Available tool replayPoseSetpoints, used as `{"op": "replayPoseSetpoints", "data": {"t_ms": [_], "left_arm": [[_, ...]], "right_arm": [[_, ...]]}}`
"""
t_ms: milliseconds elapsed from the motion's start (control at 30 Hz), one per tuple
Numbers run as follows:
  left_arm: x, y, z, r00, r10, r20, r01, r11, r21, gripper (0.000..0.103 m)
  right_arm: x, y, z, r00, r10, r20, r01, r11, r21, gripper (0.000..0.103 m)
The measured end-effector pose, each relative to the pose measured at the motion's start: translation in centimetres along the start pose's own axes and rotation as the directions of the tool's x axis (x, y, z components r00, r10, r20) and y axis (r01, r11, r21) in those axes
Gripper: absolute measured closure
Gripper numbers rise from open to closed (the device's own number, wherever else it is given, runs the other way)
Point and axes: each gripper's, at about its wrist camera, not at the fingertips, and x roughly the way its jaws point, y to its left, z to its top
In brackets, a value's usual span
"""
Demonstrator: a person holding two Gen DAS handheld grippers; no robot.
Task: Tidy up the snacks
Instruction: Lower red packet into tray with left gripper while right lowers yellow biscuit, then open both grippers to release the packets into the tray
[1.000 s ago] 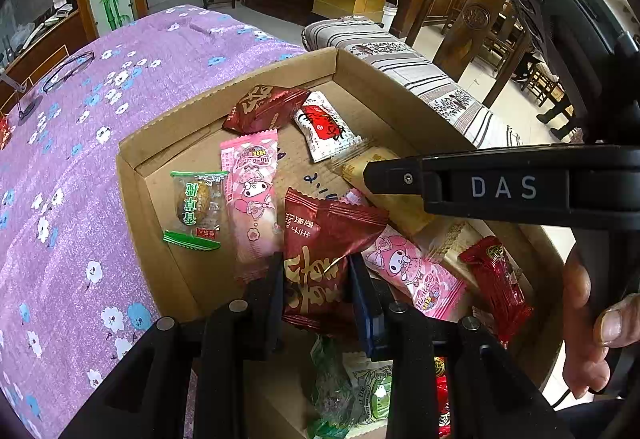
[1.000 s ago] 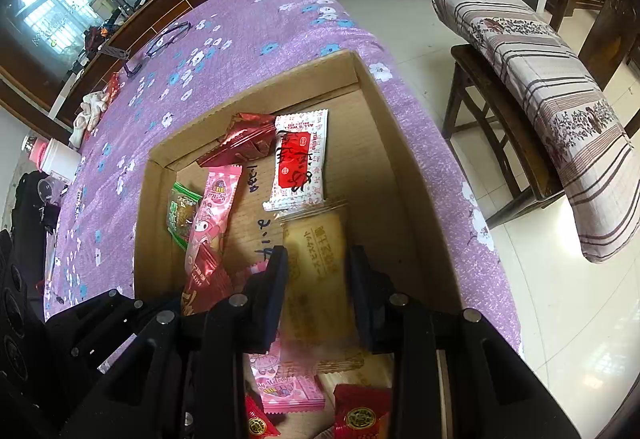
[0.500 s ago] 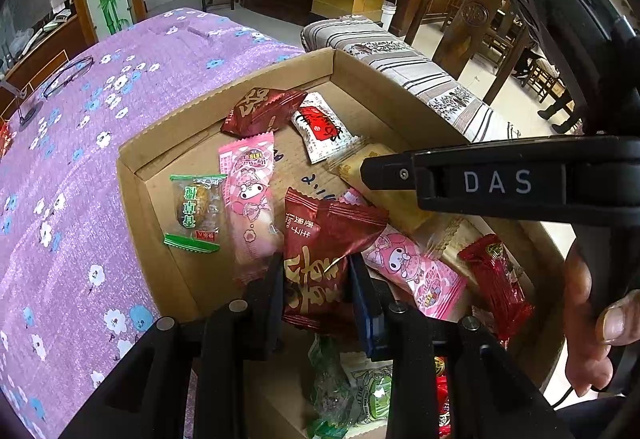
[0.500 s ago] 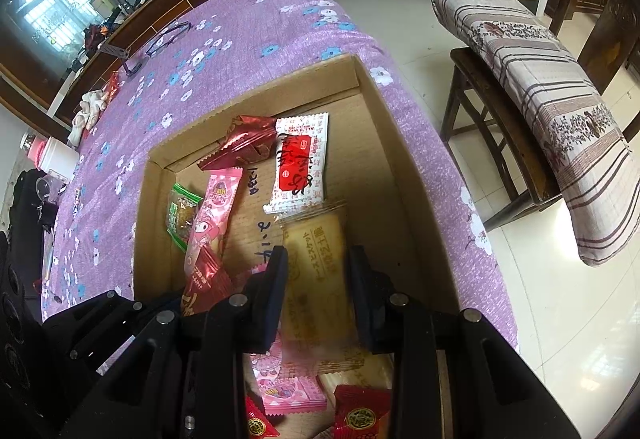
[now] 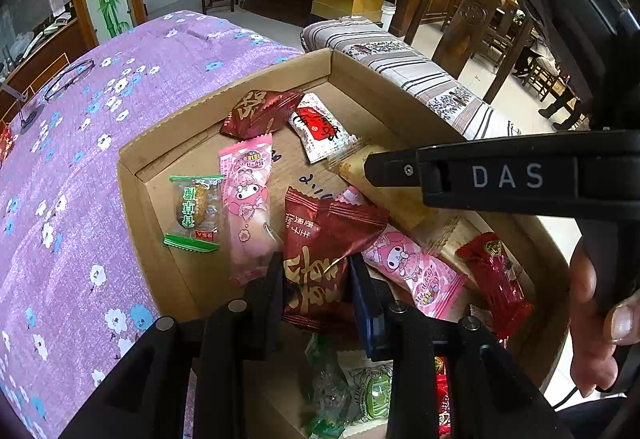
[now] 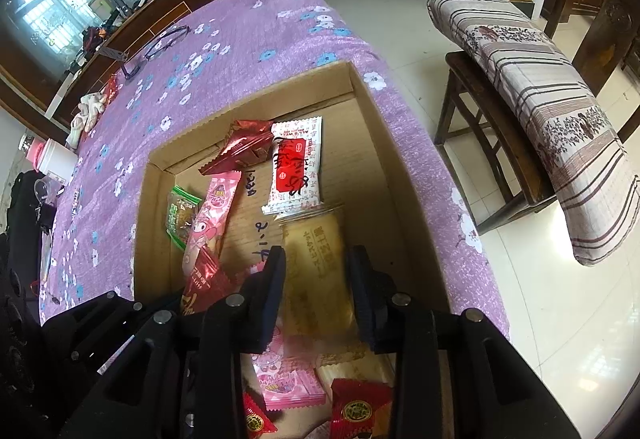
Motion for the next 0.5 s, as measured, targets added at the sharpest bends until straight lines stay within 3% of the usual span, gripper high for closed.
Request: {"op": "replayPoseSetpoints", "data": {"t_ms": [500], "left_arm": [[-0.42,-0.57,-0.11,1.000,0.009,0.011,-0.010,1.000,0.024,0.053]], "right_arm": [[-0.92,-0.01,-0.42,1.000,-0.006,0.016,0.006,1.000,0.015,0.061]]}}
